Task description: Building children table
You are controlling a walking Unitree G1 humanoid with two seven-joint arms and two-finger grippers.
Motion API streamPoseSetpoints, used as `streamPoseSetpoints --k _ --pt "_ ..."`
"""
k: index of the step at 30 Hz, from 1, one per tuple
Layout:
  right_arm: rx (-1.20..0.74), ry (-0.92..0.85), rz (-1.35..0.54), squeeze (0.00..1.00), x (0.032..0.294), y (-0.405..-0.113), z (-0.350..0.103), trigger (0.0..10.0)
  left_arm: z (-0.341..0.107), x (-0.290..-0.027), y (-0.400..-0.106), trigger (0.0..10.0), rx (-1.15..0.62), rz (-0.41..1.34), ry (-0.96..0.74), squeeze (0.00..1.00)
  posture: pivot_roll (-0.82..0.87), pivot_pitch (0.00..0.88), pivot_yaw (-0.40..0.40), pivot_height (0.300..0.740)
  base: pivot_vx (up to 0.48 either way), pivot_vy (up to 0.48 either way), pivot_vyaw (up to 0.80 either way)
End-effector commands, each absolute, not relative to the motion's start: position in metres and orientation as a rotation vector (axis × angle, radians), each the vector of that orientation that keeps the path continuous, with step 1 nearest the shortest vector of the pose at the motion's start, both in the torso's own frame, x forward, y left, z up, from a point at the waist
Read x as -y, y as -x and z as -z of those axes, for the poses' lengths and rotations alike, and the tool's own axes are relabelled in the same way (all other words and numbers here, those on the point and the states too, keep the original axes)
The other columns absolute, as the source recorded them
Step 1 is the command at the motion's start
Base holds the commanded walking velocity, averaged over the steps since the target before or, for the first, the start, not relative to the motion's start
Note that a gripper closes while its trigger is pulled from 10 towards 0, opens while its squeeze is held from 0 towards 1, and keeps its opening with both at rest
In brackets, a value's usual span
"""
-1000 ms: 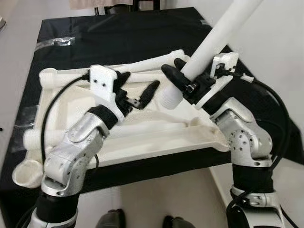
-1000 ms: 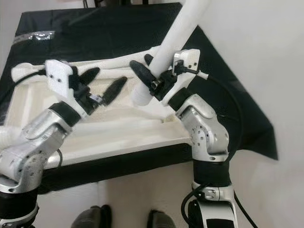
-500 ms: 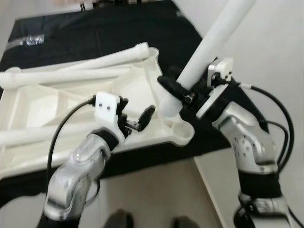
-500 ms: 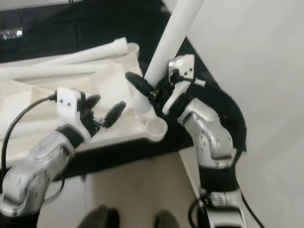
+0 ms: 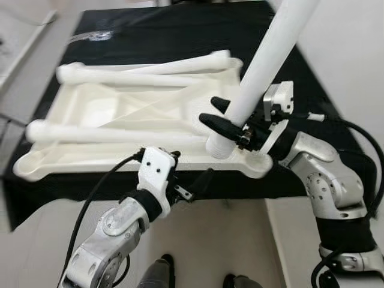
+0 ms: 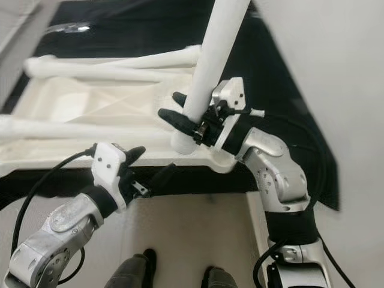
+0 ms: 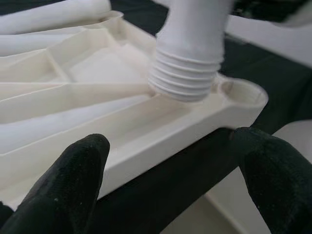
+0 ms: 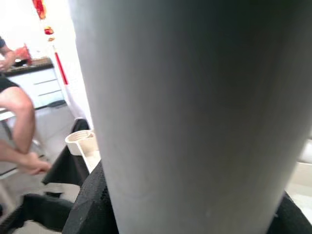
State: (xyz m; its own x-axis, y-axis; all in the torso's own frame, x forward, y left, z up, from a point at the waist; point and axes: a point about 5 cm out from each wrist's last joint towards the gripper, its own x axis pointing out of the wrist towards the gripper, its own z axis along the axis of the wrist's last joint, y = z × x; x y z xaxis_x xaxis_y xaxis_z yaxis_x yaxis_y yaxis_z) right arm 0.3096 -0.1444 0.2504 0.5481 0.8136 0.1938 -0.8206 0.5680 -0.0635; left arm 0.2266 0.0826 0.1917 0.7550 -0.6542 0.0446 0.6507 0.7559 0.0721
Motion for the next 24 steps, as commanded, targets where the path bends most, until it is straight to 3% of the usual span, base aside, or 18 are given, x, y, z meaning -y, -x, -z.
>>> streamPoseSetpoints --k 1,15,20,24 --pt "0.232 -0.053 -0.955 0.00 0.157 -0.310 -0.252 10.0 -0.186 -0.078 -0.221 10.0 0.048 0.759 -0.097 0.00 0.04 0.235 -0.029 0.740 0.000 0.000 0.00" --pt "0.234 0.009 -1.238 0.00 0.201 -0.295 -0.254 10.0 -0.193 -0.080 -0.217 10.0 0.080 0.813 -0.183 0.00 0.06 0.295 -0.006 0.740 0.000 0.000 0.00" --pt "0.177 0.068 -1.297 0.00 0.206 -0.287 -0.251 10.0 -0.197 -0.089 -0.217 10.0 0.089 0.781 -0.182 0.00 0.06 0.321 0.007 0.740 0.000 0.000 0.00" --pt "0.160 0.096 -1.359 0.00 0.201 -0.280 -0.251 10.0 -0.197 -0.088 -0.209 10.0 0.074 0.856 -0.185 0.00 0.06 0.338 0.021 0.740 0.000 -0.427 0.00"
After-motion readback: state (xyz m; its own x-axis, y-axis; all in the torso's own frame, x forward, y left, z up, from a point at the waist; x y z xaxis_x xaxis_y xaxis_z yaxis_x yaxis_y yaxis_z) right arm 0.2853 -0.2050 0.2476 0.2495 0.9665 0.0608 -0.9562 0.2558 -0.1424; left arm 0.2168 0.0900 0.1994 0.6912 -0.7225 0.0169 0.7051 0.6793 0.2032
